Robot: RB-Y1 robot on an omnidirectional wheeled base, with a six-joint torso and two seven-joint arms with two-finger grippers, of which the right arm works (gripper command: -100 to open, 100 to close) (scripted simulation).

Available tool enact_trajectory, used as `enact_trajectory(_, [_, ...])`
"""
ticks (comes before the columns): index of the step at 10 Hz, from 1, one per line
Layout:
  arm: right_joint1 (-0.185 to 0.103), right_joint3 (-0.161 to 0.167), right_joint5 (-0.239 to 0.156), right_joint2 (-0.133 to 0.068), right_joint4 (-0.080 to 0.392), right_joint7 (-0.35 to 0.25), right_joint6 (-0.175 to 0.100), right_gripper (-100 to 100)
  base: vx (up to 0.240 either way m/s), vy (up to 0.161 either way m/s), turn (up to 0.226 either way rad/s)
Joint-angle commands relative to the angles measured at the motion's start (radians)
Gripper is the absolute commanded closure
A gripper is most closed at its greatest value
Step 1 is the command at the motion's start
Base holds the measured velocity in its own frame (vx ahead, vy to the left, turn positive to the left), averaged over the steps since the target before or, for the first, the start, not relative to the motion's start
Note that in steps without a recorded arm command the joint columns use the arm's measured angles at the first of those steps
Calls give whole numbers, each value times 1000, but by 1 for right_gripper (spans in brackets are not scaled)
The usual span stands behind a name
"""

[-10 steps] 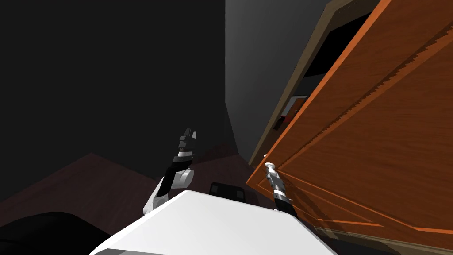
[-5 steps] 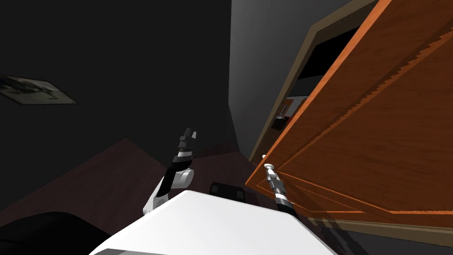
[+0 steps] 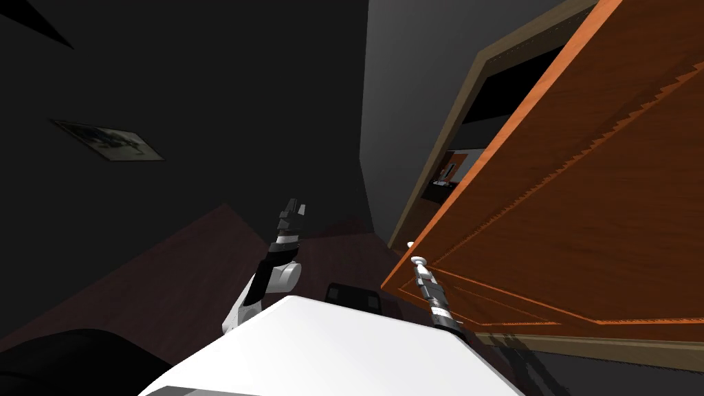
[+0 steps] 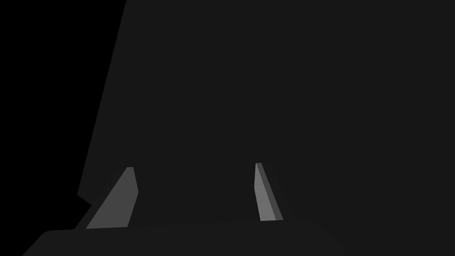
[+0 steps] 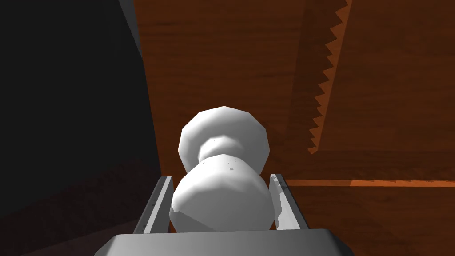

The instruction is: Pull the door open

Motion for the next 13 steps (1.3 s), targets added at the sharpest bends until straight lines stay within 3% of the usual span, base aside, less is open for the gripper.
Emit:
enact_trajectory(1, [17, 15, 9, -15, 0, -20, -21, 100, -189, -32, 115])
enact_trajectory(4, [38, 40, 25, -43, 6, -55, -61, 100, -207, -30, 107])
enact_trajectory(5, [35, 35, 22, -36, 0, -43, -48, 100, -102, -17, 27])
enact_trajectory(13, [48, 74, 50, -72, 39, -99, -119, 100, -187, -40, 128])
